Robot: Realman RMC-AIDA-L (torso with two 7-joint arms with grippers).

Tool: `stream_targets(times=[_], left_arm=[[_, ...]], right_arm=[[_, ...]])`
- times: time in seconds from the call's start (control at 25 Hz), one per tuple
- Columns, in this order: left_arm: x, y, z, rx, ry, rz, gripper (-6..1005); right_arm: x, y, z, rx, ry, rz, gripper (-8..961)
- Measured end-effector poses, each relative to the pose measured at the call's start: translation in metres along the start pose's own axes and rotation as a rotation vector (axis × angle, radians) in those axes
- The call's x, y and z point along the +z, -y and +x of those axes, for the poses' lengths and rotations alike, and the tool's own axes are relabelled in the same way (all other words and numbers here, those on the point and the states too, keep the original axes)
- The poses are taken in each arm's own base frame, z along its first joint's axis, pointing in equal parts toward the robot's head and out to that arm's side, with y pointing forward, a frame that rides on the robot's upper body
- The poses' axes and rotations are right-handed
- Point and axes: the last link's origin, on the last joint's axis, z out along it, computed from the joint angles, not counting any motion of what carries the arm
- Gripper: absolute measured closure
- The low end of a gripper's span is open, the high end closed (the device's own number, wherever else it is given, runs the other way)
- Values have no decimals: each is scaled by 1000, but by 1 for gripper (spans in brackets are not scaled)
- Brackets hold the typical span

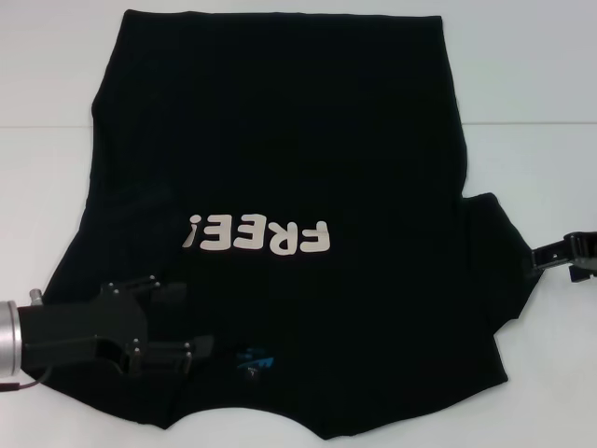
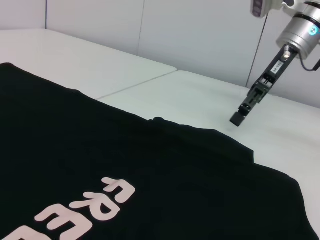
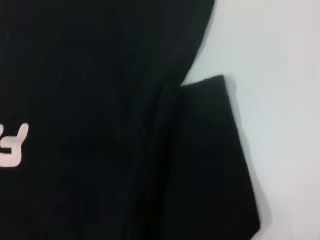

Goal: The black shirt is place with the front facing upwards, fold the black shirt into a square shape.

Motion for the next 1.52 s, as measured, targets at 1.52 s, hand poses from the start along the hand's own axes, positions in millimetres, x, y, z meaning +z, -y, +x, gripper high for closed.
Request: stream_targets(times=[1.52], left_arm=[[-2, 0, -2, -12, 6, 2, 92]], right_arm=[[30, -13, -5, -30, 29, 23, 67]])
